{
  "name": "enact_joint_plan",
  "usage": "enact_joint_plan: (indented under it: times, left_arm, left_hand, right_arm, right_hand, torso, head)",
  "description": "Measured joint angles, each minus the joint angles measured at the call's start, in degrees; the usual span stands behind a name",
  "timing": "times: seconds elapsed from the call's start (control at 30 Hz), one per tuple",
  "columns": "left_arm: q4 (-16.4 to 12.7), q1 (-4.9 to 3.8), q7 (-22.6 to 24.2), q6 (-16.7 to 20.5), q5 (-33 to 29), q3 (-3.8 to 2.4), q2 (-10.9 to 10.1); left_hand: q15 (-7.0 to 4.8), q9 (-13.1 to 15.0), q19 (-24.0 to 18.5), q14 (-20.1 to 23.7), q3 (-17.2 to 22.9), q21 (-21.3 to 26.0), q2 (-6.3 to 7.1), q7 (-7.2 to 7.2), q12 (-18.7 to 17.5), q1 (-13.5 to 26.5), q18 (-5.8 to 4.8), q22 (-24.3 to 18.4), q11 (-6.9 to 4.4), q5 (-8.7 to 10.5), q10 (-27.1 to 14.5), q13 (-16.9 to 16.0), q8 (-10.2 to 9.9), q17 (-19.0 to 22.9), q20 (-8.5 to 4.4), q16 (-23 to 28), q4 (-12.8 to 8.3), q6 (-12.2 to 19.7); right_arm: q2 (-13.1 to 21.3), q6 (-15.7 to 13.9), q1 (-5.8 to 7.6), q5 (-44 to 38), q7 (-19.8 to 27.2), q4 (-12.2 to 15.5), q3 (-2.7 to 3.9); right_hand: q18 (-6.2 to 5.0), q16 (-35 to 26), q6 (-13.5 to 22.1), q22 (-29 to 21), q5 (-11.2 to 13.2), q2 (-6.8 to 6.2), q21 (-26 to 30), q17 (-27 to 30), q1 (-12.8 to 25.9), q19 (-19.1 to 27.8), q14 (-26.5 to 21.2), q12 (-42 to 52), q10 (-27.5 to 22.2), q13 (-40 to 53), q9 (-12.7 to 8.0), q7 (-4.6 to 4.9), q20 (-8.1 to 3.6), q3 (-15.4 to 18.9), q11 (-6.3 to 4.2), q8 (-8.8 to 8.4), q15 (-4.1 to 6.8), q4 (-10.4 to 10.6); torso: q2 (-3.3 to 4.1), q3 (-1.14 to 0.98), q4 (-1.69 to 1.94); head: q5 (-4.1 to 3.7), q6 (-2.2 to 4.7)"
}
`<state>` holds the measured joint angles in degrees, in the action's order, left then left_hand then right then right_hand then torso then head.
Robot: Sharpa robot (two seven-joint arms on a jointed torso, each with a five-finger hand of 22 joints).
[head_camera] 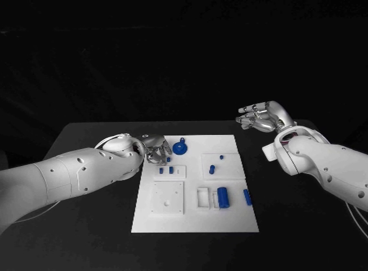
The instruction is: Assemble the parts on the task board
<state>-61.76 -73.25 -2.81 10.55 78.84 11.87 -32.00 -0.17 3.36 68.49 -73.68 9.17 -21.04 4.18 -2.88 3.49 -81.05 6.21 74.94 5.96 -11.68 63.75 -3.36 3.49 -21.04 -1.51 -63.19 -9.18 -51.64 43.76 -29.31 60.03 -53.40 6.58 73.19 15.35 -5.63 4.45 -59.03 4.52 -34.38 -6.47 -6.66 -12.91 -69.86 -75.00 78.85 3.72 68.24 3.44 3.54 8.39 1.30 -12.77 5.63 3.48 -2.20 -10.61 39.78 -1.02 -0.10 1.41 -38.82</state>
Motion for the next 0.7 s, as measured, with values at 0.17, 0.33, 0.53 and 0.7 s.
enact_joint_plan:
  times: [0.17, 0.33, 0.53, 0.7]
  left_arm:
    - [0.56, 0.02, 0.01, 0.71, -0.05, -0.10, -0.72]
    - [1.25, 0.00, 0.29, 2.30, -1.05, -1.00, -1.82]
    - [1.32, -0.48, 1.05, 5.11, -5.24, -2.51, -3.34]
    - [0.51, -1.44, 2.14, 7.23, -14.01, -3.00, -4.98]
  left_hand:
    - [-0.05, 0.13, 0.20, 0.46, -0.08, 0.16, -0.58, -1.32, 0.00, -1.03, 0.08, 0.00, -0.52, 0.00, 0.79, 0.00, 0.00, 0.48, 0.20, 0.68, -0.51, -4.82]
    - [-0.79, 0.29, -1.45, 1.32, 4.54, -1.65, -0.71, -3.25, 0.00, -1.43, -0.03, -0.01, -1.44, 0.00, 4.55, 0.02, 0.31, 1.37, -0.49, 2.91, -2.88, -10.29]
    - [-0.86, 0.29, -4.36, 2.31, 7.41, -3.47, -0.12, -3.78, 0.00, -0.83, -0.44, -0.01, -1.24, -0.27, 4.77, 0.02, 0.29, 2.71, -0.79, 6.54, -4.98, -10.82]
    - [-0.43, 0.28, -7.41, 3.93, 7.75, -1.54, -0.11, -3.96, 0.00, 0.48, -0.43, -0.01, -1.16, -0.27, 4.85, 0.02, 0.29, 5.77, -0.22, 14.25, -5.01, -11.01]
  right_arm:
    - [-0.11, 4.58, -0.01, -2.36, -0.76, -0.06, 0.00]
    - [-0.50, 10.81, -0.02, -8.88, -2.01, 0.01, 0.00]
    - [-1.11, 16.82, -0.02, -19.93, -4.03, 0.31, -0.08]
    - [-1.56, 20.00, -0.01, -28.90, -6.09, 0.92, -0.60]
  right_hand:
    - [-1.41, 4.56, -2.56, 2.79, 4.62, 1.05, -5.36, -3.26, -1.96, -6.67, 5.11, 0.00, -0.32, 0.00, 0.04, -0.64, -2.44, 0.01, -0.46, 0.00, 2.52, -2.26]
    - [-1.41, 19.61, -4.15, 9.45, 5.30, 1.55, -14.54, -15.73, -1.58, -9.06, 5.17, 0.00, 0.88, -0.03, 0.03, -1.46, -4.57, -1.61, -1.44, 0.00, 4.08, -4.98]
    - [-1.39, 31.77, -5.04, 19.86, 7.11, 1.12, -25.68, -27.74, 0.28, -7.76, 4.87, -0.54, 1.29, -0.11, 0.03, -1.91, -5.00, -6.07, -1.85, 0.00, 4.36, -5.35]
    - [-1.38, 36.12, -5.59, 24.64, 9.58, 0.62, -29.46, -29.83, 0.76, -6.68, 4.87, -0.54, 1.29, -0.11, 0.03, -2.12, -4.88, -7.34, -1.85, 0.00, 4.36, -4.81]
  torso:
    - [0.00, -0.01, 0.00]
    - [-0.04, 0.00, 0.04]
    - [-0.09, 0.04, 0.07]
    - [-0.09, 0.06, 0.08]
  head:
    - [0.06, 0.23]
    - [-0.21, 0.48]
    - [-0.88, 0.82]
    - [-1.24, 1.03]
